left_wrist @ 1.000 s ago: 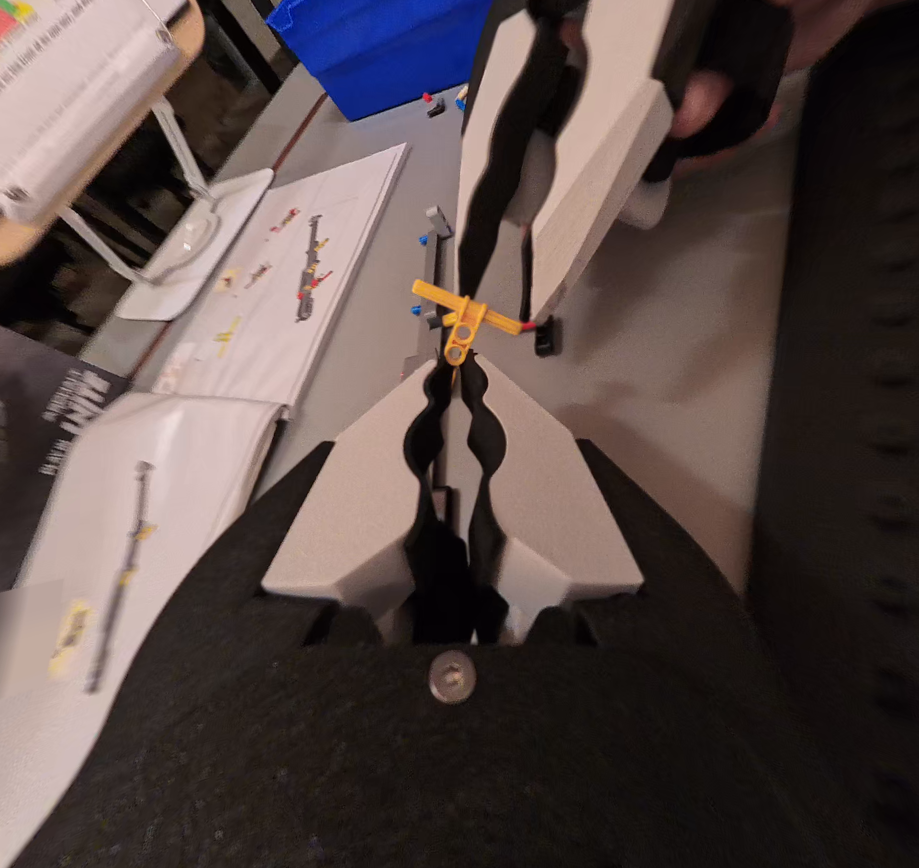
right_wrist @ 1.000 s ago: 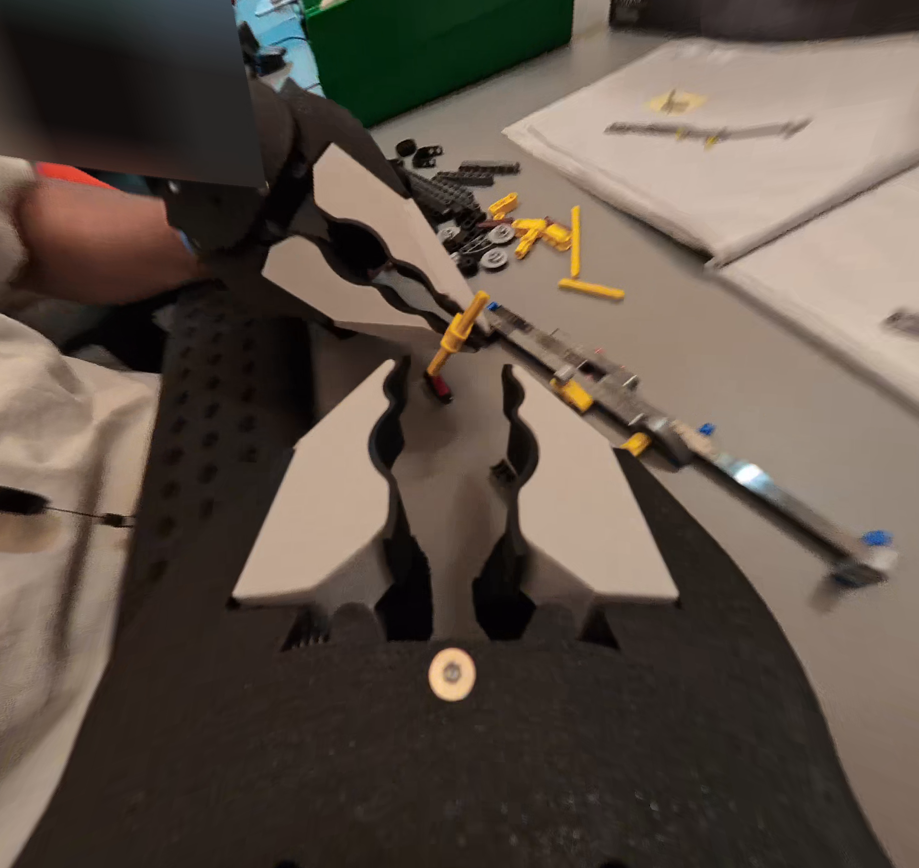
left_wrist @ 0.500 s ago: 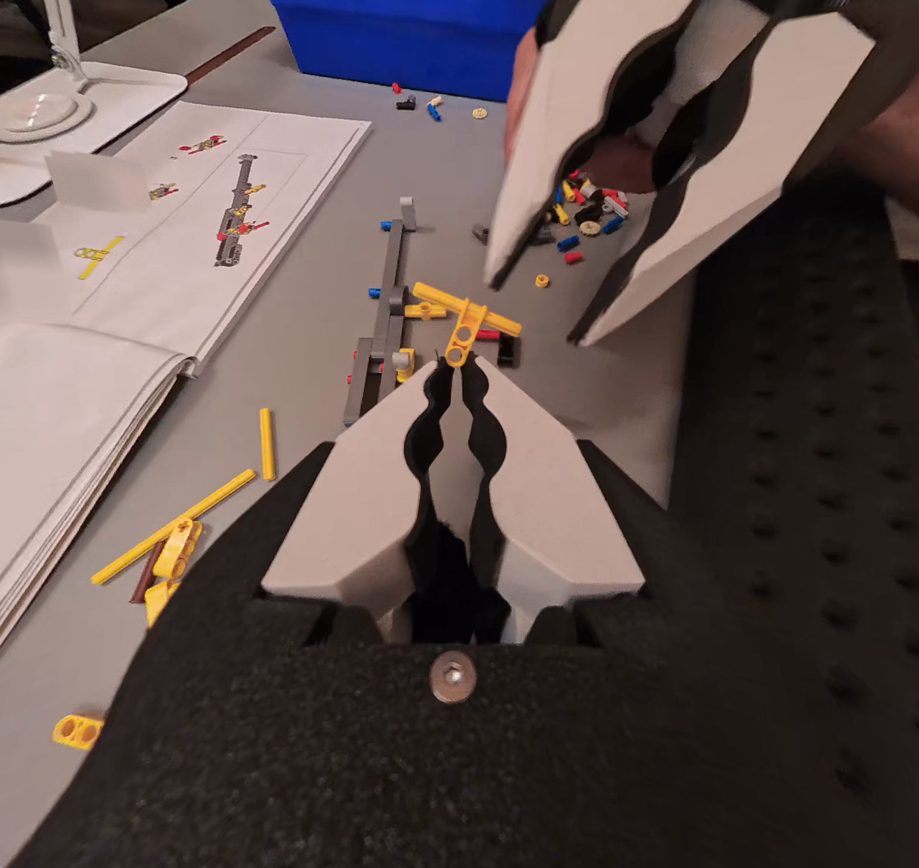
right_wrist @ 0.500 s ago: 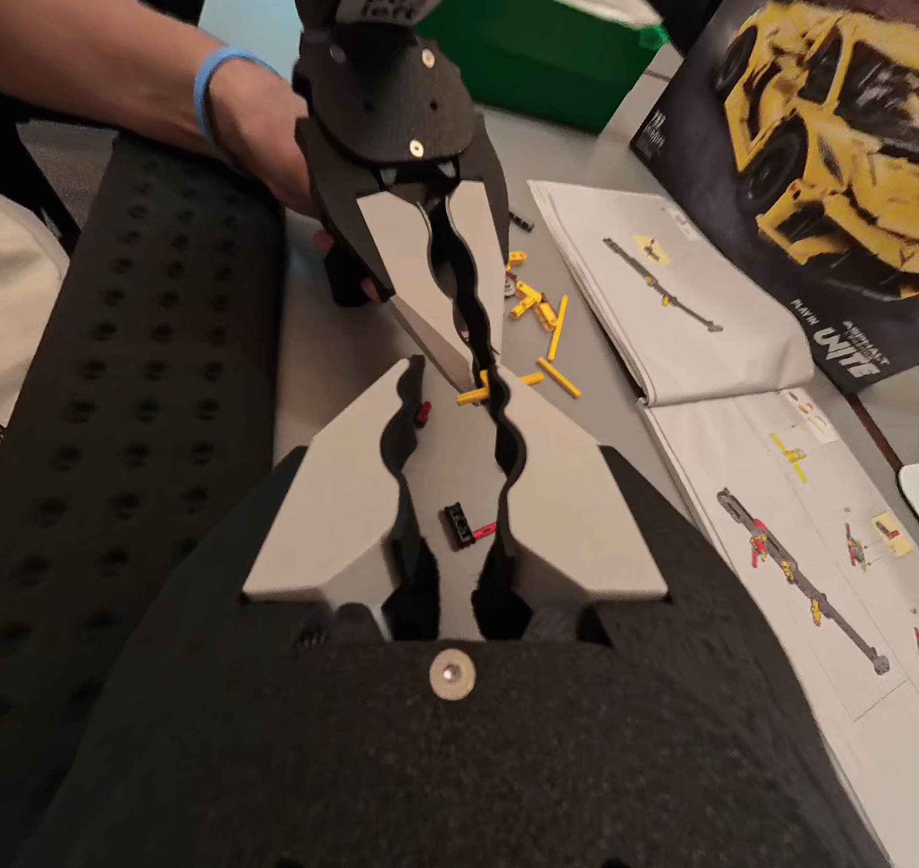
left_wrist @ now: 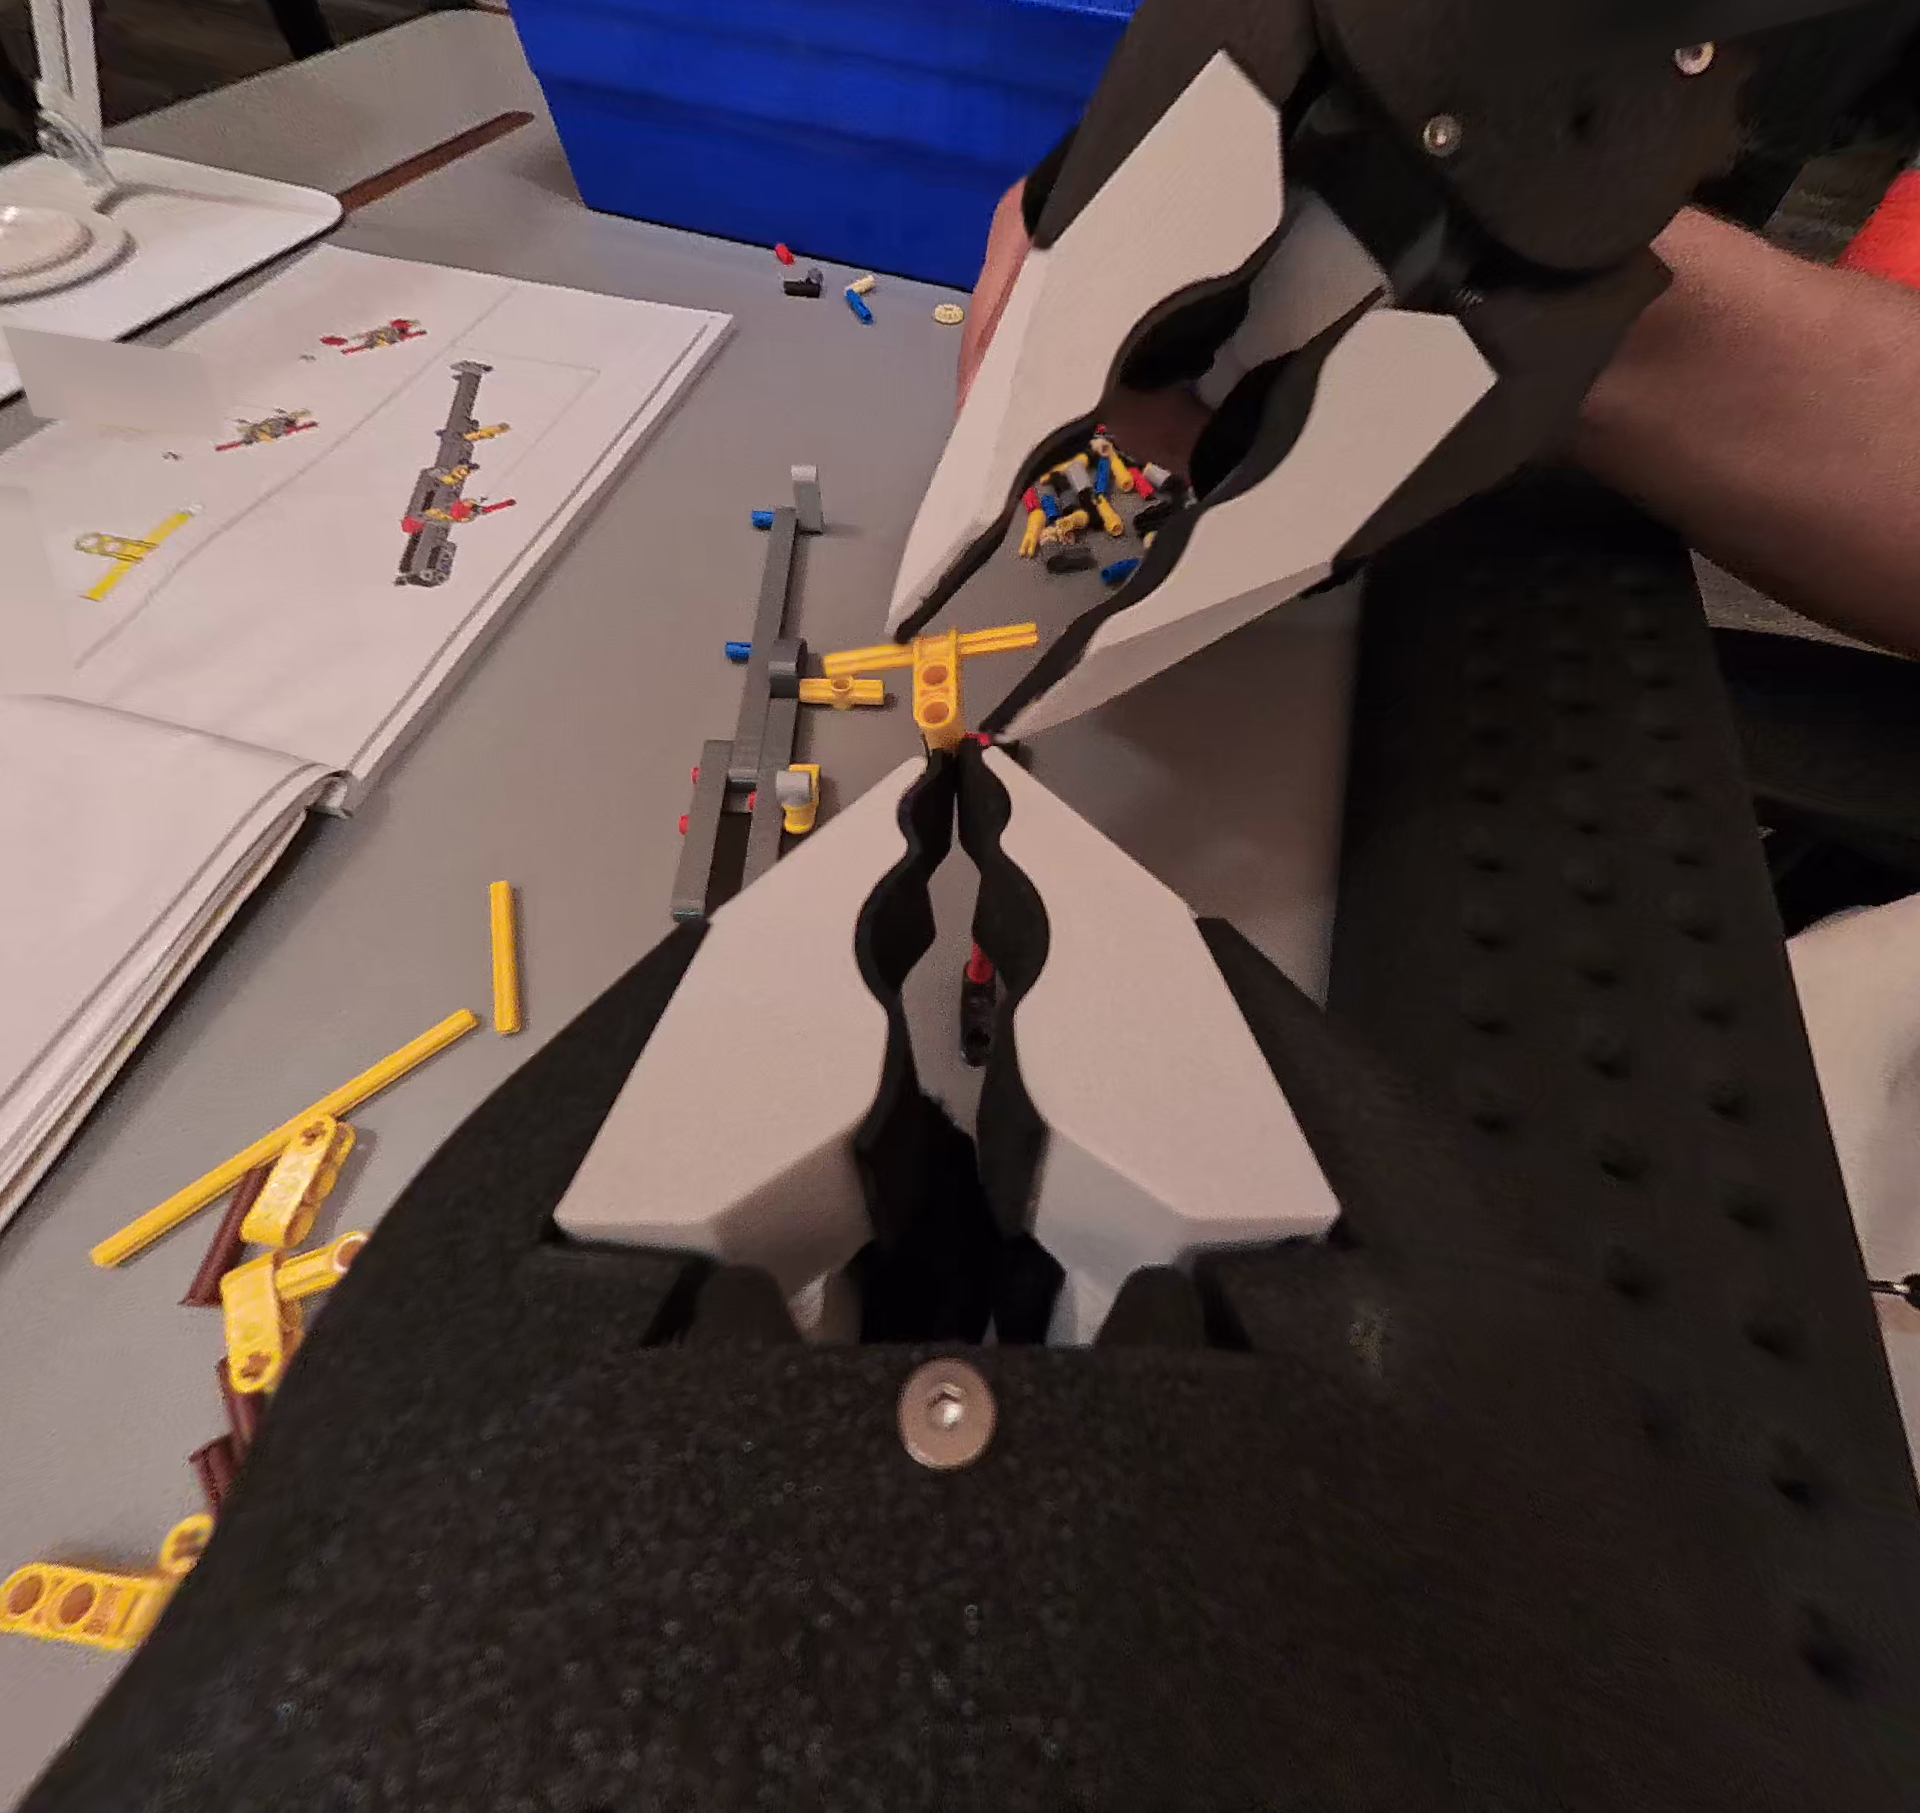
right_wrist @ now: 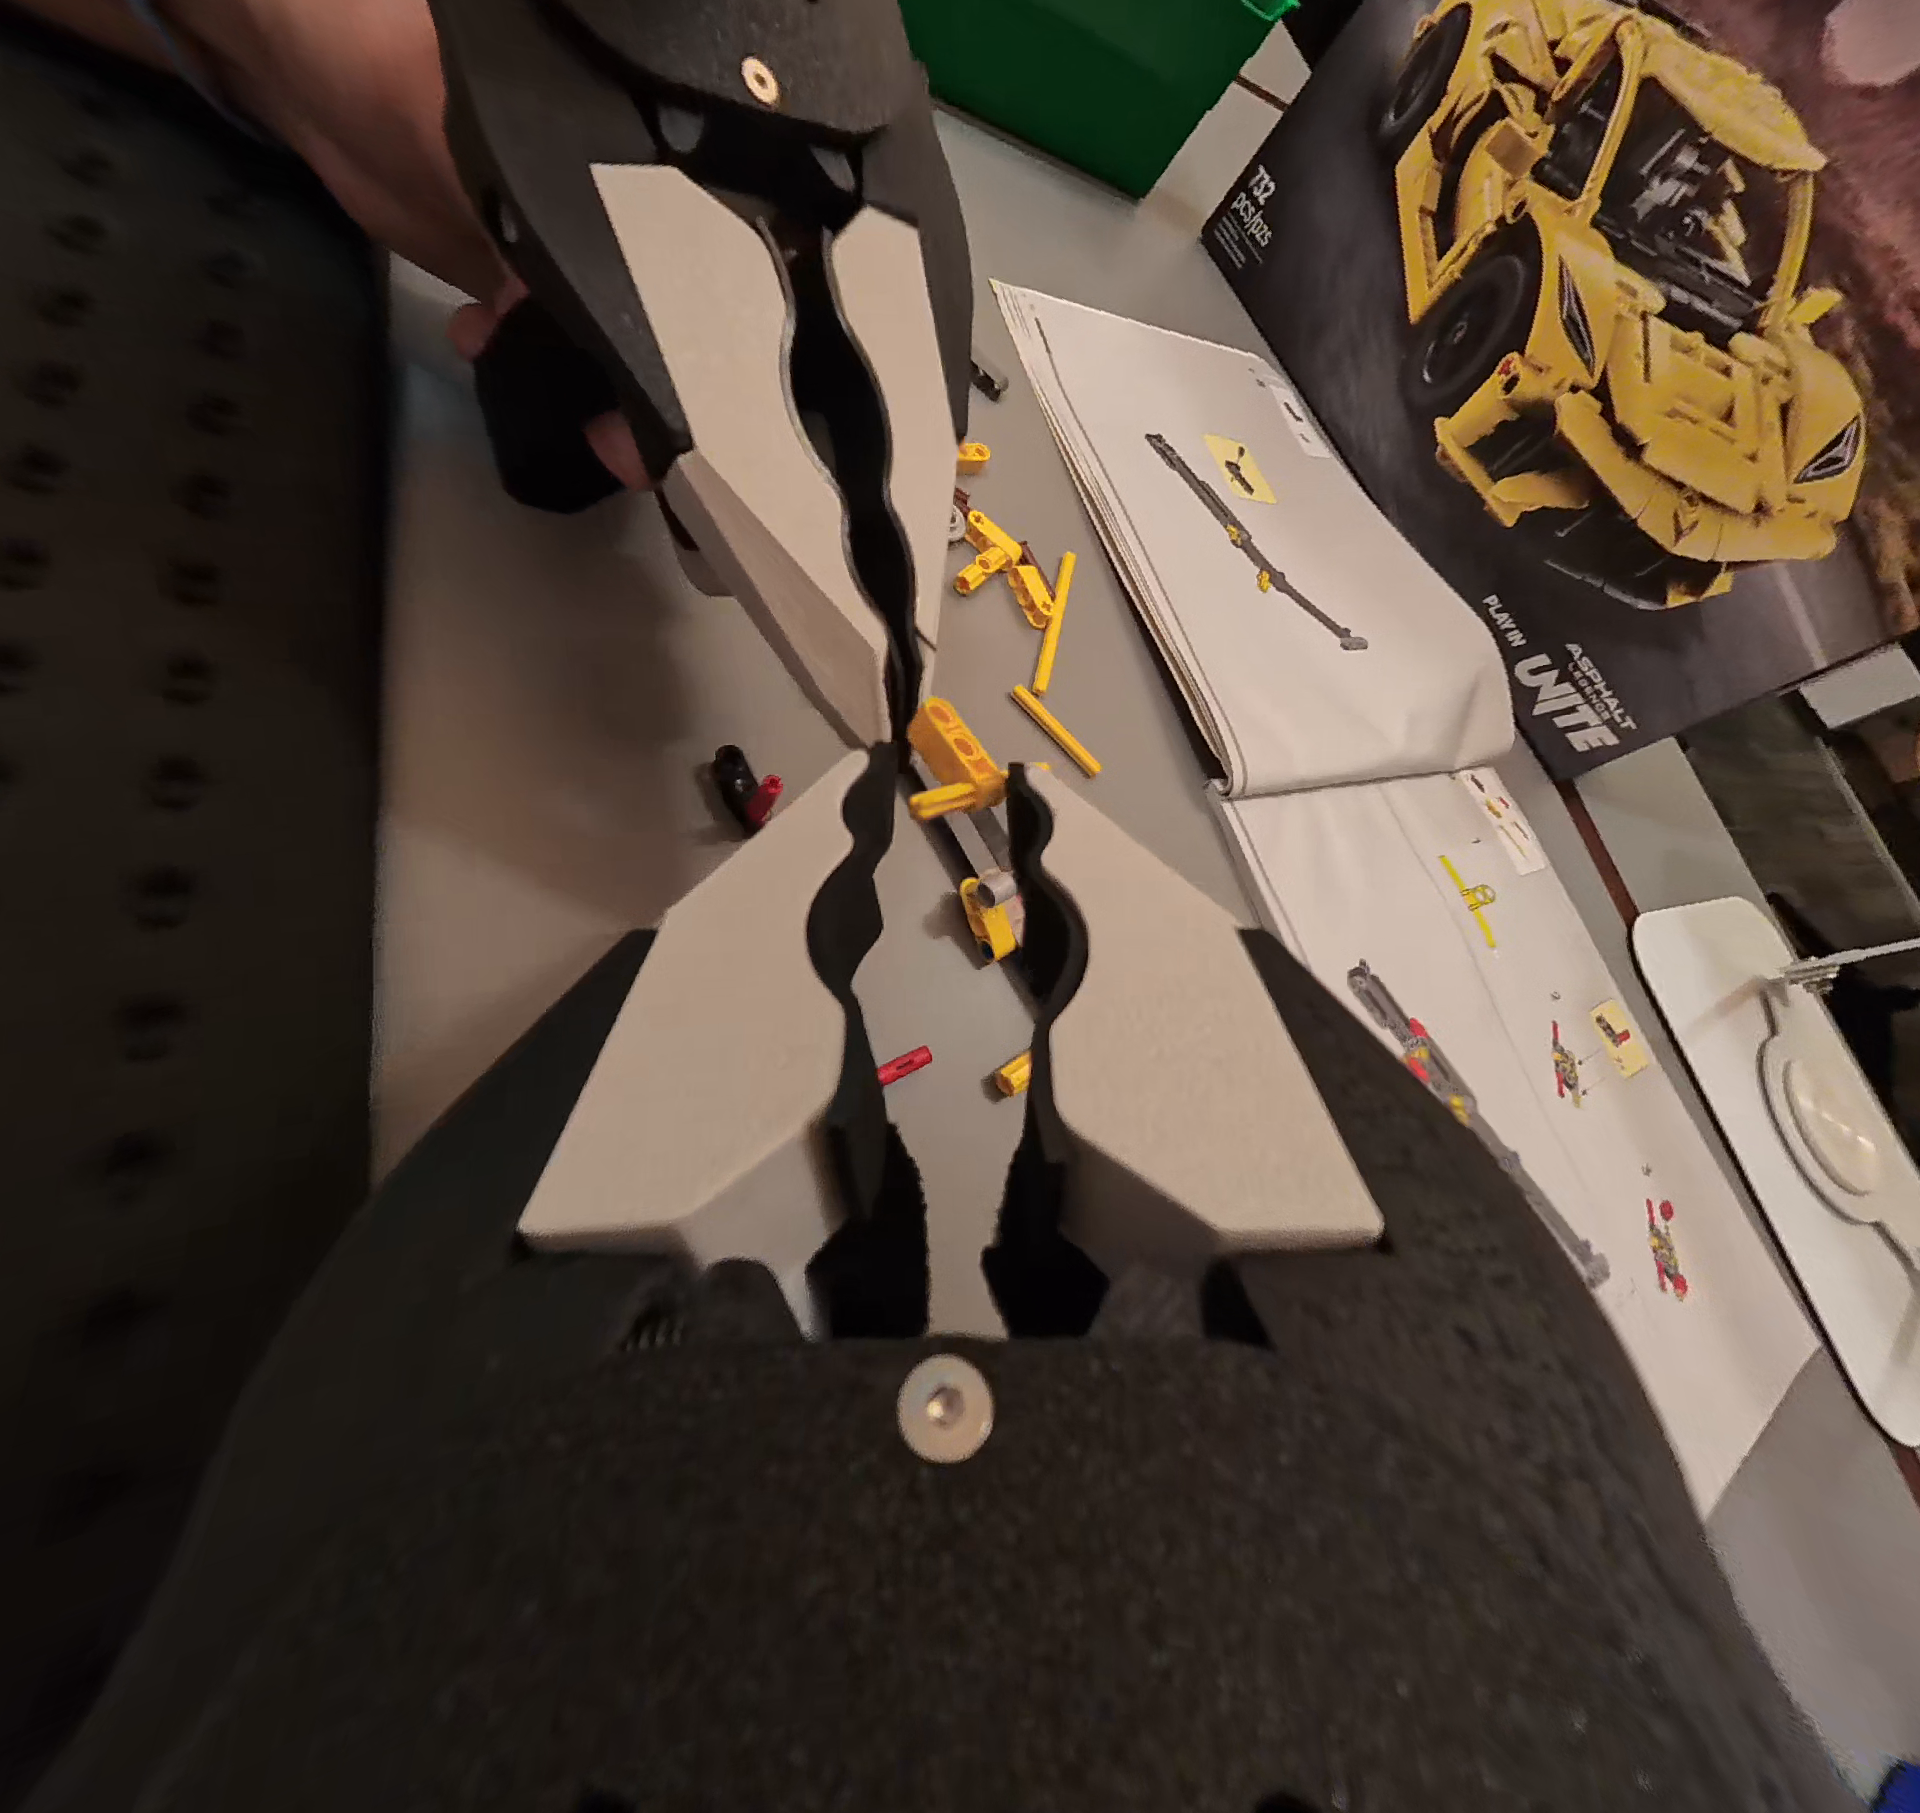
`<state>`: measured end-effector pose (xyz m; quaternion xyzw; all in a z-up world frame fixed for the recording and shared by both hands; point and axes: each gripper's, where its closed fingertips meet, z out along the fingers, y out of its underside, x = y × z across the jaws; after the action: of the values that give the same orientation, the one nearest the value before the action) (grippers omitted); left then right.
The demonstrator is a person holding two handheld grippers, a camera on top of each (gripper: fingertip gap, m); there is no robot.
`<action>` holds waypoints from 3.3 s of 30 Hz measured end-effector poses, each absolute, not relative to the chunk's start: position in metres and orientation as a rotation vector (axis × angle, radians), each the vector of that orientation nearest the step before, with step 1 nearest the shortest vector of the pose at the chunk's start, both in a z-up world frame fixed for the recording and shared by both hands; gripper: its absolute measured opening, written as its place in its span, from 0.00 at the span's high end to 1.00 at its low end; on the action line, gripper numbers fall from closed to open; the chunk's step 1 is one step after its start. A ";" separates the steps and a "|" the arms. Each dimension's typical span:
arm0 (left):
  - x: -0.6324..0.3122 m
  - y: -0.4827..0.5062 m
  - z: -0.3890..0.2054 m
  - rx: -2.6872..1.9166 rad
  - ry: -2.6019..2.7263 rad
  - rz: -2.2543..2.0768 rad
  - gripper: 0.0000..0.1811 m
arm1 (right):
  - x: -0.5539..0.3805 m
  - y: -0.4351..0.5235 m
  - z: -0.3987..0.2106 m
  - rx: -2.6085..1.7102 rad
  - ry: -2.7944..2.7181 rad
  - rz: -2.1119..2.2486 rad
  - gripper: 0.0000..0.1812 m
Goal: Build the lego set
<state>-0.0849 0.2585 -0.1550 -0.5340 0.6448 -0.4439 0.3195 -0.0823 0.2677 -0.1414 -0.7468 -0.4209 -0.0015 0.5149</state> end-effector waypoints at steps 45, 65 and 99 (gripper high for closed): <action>-0.089 0.267 -0.138 -1.317 1.639 -1.149 0.97 | -0.089 0.274 -0.139 -1.478 -1.103 -0.563 0.86; -0.094 0.250 -0.167 -0.875 1.894 -0.639 0.97 | -0.092 0.258 -0.166 -1.966 -1.402 -0.082 0.84; -0.094 0.250 -0.156 -0.878 1.852 -0.655 0.97 | -0.091 0.256 -0.157 -1.954 -1.386 -0.099 0.87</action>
<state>-0.0936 0.2501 -0.1563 -0.3589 0.7575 -0.2679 0.4750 -0.0908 0.2563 -0.1567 -0.7593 -0.5386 -0.0385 0.3632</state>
